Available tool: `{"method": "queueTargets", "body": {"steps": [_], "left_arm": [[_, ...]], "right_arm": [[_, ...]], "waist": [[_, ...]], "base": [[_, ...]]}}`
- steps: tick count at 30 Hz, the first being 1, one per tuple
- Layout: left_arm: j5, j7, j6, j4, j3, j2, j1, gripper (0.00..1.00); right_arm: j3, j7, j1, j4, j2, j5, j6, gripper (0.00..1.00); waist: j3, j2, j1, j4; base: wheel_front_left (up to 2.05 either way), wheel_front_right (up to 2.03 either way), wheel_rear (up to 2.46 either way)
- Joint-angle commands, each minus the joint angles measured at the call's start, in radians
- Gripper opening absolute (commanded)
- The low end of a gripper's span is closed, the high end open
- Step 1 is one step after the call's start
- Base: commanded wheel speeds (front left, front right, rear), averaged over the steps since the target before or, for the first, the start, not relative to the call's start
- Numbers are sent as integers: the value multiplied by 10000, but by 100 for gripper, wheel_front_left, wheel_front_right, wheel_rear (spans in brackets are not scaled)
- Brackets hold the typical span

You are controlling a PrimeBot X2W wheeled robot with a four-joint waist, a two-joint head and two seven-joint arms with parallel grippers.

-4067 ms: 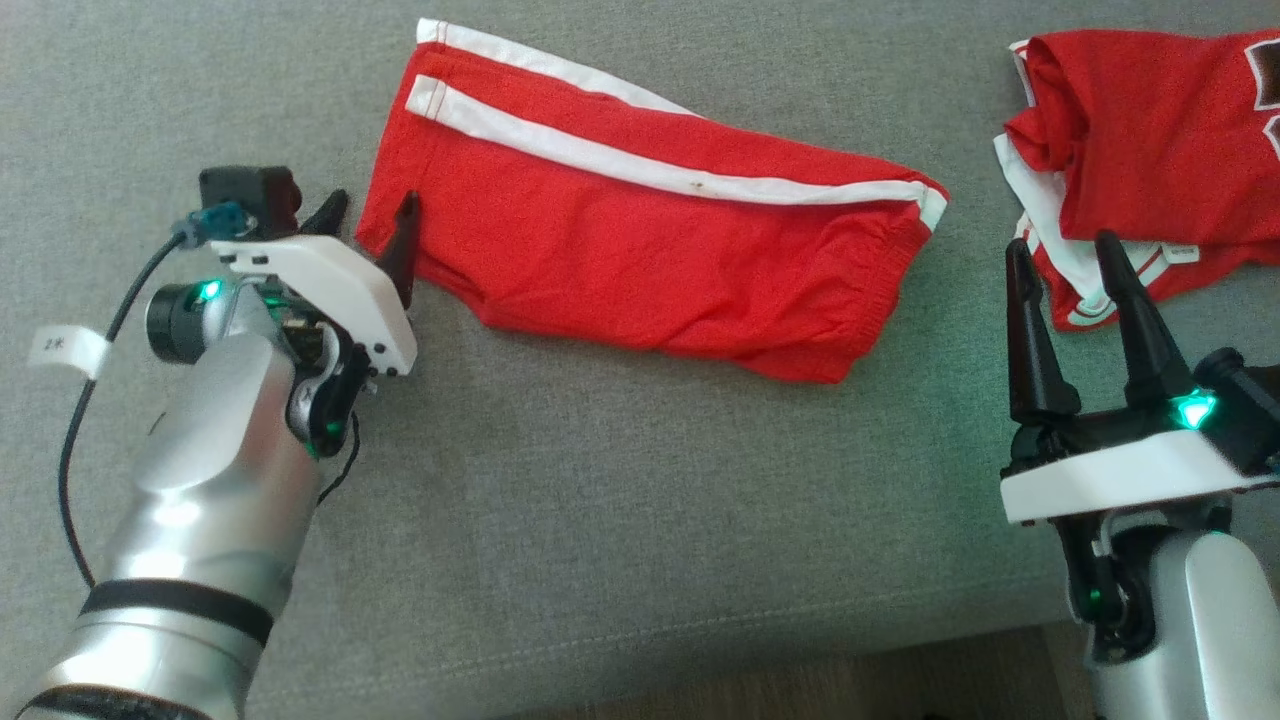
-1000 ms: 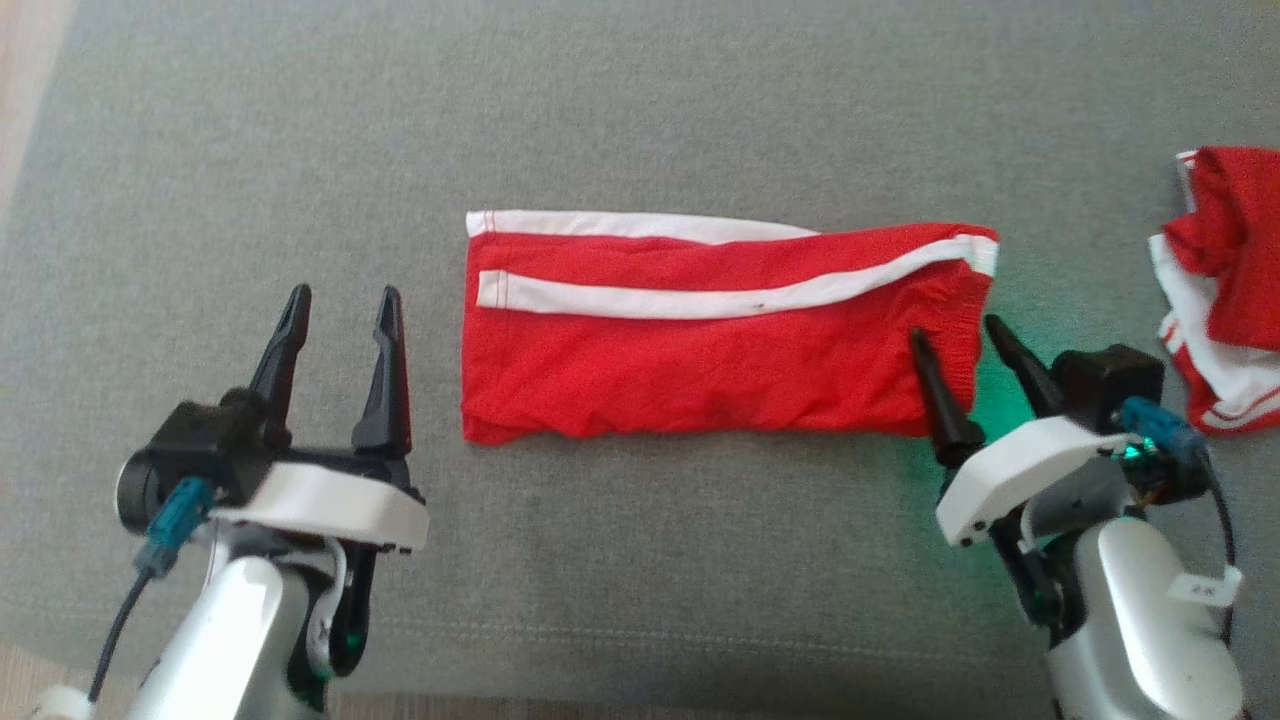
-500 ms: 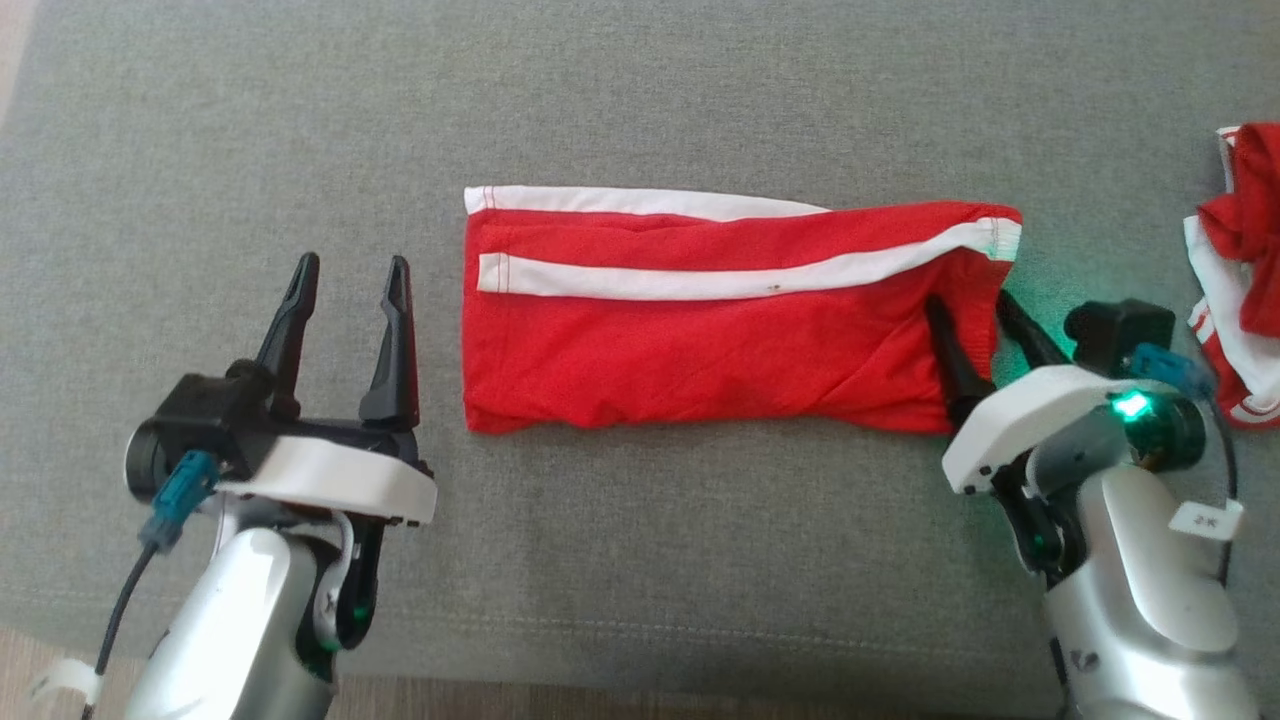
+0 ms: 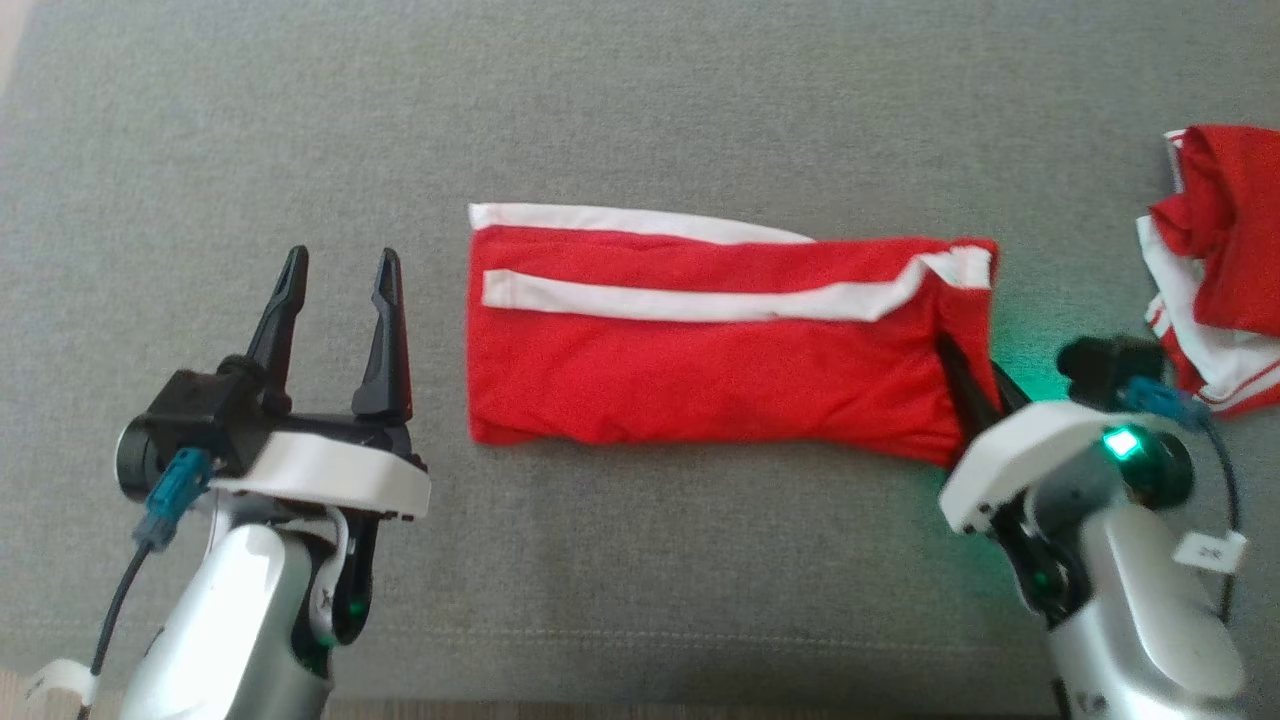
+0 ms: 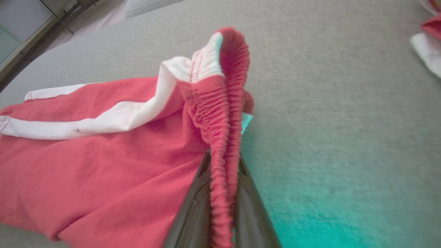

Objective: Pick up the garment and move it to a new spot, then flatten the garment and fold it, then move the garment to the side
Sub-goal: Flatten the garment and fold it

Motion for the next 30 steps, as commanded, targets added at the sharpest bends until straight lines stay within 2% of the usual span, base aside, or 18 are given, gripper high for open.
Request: {"method": "queueTargets", "body": {"steps": [1,6,12,20,24,28,30], "left_arm": [[88,-100,79,-367,392,212,-94,100],[69,-57,160,-489,373,244,58,100],[44,-20,204,-536,357,299,128,100],[17,0,187,-437,209,238,137,100],[-1,-23,127,-346,163,182,83,100],[15,-41,86,-295,81,79,9,100],[21,-52,55,-251,24,-2,-42,100]], "right_arm": [[36,124,259,-523,-133,-59,-7,0],[-529,490,836,-1494,-524,-320,-7,0],[-626,1312,1164,-2763,-524,-35,-7,0],[367,3254,1133,-5183,-122,2447,-7,0],[1044,3372,705,-5062,15,2892,-7,0],[1668,3118,290,-4190,63,3022,-7,0],[2147,2764,39,-3421,70,3661,-7,0]], "waist": [[-103,0,0,-89],[-241,0,0,-199],[-372,0,0,-255],[-659,0,0,64],[-632,0,0,397],[-567,0,0,736],[-520,0,0,981]], "base": [[0,0,0],[0,0,0],[0,0,0],[0,0,0],[0,0,0],[0,0,0],[0,0,0]]}}
